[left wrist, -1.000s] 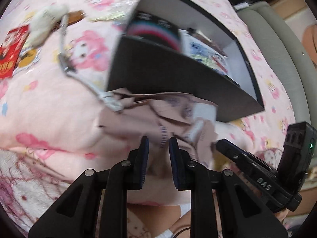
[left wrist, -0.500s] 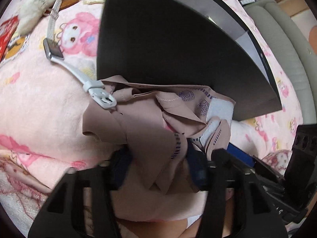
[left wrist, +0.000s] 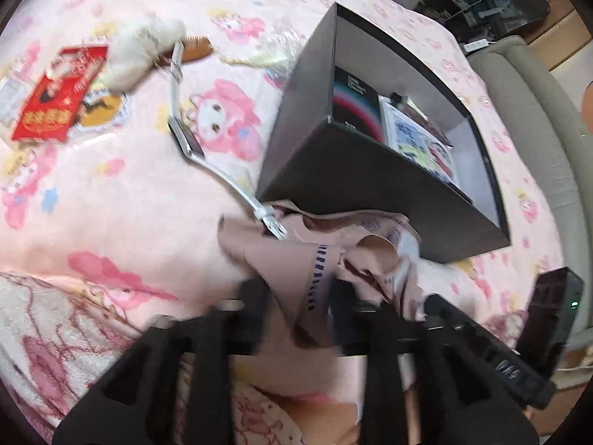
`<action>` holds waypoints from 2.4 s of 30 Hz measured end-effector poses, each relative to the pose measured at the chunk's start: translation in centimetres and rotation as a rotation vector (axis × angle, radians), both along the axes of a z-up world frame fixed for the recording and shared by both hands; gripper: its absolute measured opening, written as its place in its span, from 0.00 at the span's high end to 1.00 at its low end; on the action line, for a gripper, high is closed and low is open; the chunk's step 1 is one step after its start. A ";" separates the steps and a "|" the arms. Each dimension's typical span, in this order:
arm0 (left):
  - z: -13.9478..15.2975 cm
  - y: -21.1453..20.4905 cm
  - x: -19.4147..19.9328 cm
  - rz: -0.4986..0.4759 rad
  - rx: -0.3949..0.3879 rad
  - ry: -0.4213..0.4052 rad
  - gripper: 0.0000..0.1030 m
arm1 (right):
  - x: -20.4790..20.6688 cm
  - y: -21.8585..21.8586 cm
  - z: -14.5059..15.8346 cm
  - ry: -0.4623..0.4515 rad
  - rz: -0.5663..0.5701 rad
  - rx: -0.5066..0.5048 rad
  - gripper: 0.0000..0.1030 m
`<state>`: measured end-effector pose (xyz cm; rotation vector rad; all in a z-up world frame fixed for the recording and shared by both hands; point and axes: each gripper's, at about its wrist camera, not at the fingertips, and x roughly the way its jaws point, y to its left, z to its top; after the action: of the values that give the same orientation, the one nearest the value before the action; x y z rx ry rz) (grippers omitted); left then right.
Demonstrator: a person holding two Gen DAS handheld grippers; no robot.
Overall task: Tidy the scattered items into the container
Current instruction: 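Lift the face mask with both tools and carry it over the black box, then lower the face mask with both tools into the black box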
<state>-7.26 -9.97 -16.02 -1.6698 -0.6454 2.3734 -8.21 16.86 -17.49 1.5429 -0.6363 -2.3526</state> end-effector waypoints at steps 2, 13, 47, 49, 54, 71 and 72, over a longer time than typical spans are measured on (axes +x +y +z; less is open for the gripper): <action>-0.3 0.2 0.1 0.010 0.004 0.005 0.47 | 0.0 -1.2 0.2 0.024 0.051 0.007 0.56; -4.0 2.4 -2.3 -0.015 -0.001 -0.083 0.24 | -2.4 -1.9 -2.7 -0.036 0.021 0.027 0.40; 17.1 13.9 -7.1 -0.305 -0.087 0.356 0.95 | -5.0 0.1 14.9 0.398 0.182 0.020 0.93; 19.5 15.0 -8.9 -0.317 -0.094 0.407 0.95 | -6.6 1.4 16.6 0.437 0.162 0.021 0.93; 22.7 17.8 -12.8 -0.327 -0.100 0.477 0.95 | -10.7 4.4 19.5 0.500 0.107 0.004 0.93; 6.3 13.6 -24.9 -0.148 -0.183 0.097 0.94 | -22.2 2.6 9.2 0.190 0.151 0.094 0.92; 5.5 13.1 -25.3 -0.137 -0.199 0.070 0.93 | -22.8 2.2 8.2 0.166 0.165 0.110 0.92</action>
<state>-32.60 3.12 -10.54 -1.6368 -0.2804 2.4517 -31.00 19.03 -9.29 1.3656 -0.3342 -2.3913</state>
